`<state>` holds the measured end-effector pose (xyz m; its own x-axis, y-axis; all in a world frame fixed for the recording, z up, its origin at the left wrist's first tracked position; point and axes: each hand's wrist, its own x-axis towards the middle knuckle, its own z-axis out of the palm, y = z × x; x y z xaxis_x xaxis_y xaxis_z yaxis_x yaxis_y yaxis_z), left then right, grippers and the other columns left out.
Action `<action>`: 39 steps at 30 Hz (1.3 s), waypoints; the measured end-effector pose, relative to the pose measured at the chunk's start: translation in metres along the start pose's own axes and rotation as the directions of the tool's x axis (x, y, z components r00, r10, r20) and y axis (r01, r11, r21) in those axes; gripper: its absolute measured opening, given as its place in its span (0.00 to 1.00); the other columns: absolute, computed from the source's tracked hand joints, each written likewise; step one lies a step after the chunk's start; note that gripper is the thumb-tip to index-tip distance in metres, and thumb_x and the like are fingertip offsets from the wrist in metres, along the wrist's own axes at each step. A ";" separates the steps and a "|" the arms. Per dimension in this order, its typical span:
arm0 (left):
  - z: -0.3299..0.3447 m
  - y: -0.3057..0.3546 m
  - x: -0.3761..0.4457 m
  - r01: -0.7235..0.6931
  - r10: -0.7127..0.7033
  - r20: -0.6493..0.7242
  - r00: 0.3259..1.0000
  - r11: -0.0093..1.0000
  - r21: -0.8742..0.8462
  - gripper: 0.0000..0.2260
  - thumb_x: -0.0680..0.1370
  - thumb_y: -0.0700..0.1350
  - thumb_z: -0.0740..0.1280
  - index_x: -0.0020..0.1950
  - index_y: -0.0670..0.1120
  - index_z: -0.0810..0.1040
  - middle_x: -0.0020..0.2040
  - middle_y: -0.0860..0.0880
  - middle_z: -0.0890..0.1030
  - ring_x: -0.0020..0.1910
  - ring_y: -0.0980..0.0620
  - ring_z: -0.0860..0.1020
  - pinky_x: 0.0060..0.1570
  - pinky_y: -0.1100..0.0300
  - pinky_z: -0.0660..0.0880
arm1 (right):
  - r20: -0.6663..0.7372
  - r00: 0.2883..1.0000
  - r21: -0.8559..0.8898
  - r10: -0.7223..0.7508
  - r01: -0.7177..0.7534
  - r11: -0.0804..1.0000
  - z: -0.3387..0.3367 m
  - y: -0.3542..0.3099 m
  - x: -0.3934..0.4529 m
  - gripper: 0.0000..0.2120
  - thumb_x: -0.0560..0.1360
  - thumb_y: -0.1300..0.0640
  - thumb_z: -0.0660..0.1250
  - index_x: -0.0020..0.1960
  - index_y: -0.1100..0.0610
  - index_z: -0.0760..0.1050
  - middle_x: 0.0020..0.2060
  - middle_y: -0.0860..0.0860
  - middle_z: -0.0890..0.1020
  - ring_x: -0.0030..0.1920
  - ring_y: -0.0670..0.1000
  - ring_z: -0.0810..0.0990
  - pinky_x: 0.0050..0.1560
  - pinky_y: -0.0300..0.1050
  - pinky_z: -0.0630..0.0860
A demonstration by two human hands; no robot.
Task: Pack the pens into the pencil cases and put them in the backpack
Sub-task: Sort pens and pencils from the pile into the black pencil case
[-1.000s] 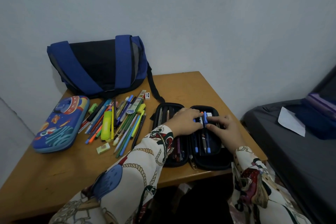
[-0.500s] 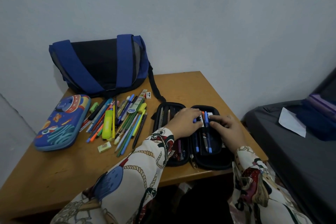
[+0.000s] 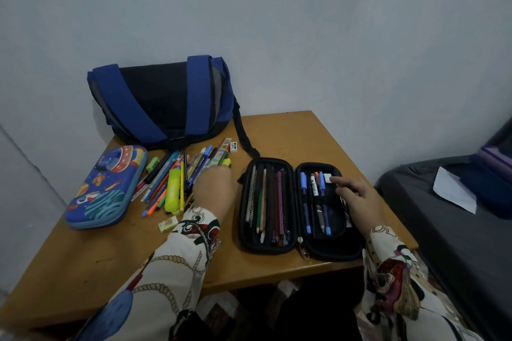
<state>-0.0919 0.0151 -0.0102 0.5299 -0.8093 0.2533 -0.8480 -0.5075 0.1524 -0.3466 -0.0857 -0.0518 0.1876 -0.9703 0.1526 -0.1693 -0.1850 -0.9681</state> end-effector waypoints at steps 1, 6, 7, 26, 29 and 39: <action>0.001 -0.001 -0.001 0.006 -0.006 0.024 1.000 1.000 0.025 0.09 0.81 0.42 0.60 0.52 0.40 0.79 0.50 0.42 0.80 0.50 0.43 0.79 0.42 0.55 0.72 | -0.001 1.000 0.001 -0.001 0.001 1.000 0.000 0.000 0.000 0.15 0.76 0.66 0.64 0.49 0.49 0.83 0.53 0.54 0.80 0.54 0.55 0.78 0.57 0.52 0.77; 0.006 -0.001 -0.003 0.040 -0.040 0.069 0.997 0.999 0.002 0.08 0.80 0.41 0.61 0.50 0.40 0.79 0.47 0.43 0.81 0.48 0.42 0.80 0.40 0.54 0.74 | -0.003 1.000 -0.001 -0.007 0.007 1.000 -0.001 -0.001 -0.002 0.14 0.77 0.67 0.64 0.50 0.51 0.83 0.54 0.55 0.80 0.54 0.54 0.78 0.51 0.44 0.76; 0.005 -0.001 -0.003 0.028 -0.029 0.069 0.997 1.000 0.013 0.08 0.80 0.41 0.61 0.49 0.41 0.79 0.47 0.43 0.81 0.48 0.43 0.80 0.41 0.53 0.75 | -0.004 1.000 -0.005 -0.008 0.008 1.000 -0.001 -0.001 -0.002 0.14 0.77 0.67 0.64 0.51 0.51 0.83 0.54 0.55 0.80 0.54 0.54 0.78 0.51 0.43 0.75; -0.035 0.109 0.038 0.089 0.129 0.200 0.971 0.584 -0.807 0.12 0.81 0.41 0.61 0.63 0.47 0.64 0.50 0.42 0.79 0.37 0.51 0.77 0.34 0.57 0.77 | -0.067 0.997 0.096 0.028 -0.022 0.995 -0.002 0.000 0.000 0.16 0.73 0.74 0.65 0.54 0.59 0.82 0.49 0.63 0.82 0.47 0.54 0.80 0.39 0.33 0.79; -0.019 0.135 0.039 0.169 0.196 0.284 0.938 0.456 -0.874 0.21 0.80 0.37 0.61 0.70 0.48 0.59 0.53 0.39 0.78 0.35 0.52 0.75 0.29 0.63 0.73 | -0.059 0.998 0.127 0.033 -0.025 0.992 -0.002 -0.001 0.000 0.16 0.73 0.75 0.65 0.52 0.59 0.82 0.46 0.62 0.81 0.45 0.54 0.80 0.39 0.34 0.79; 0.009 0.161 0.044 0.073 0.273 0.337 0.901 0.671 -0.738 0.19 0.79 0.37 0.61 0.70 0.47 0.65 0.54 0.41 0.77 0.49 0.41 0.79 0.45 0.50 0.78 | -0.053 0.999 0.093 0.008 -0.004 0.996 -0.002 -0.004 -0.001 0.17 0.73 0.74 0.64 0.49 0.53 0.82 0.44 0.59 0.81 0.43 0.52 0.80 0.43 0.42 0.81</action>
<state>-0.2052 -0.1046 0.0172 0.2475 -0.9675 -0.0524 -0.5346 -0.1815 0.8254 -0.3476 -0.0839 -0.0475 0.1350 -0.9787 0.1547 -0.0797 -0.1664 -0.9828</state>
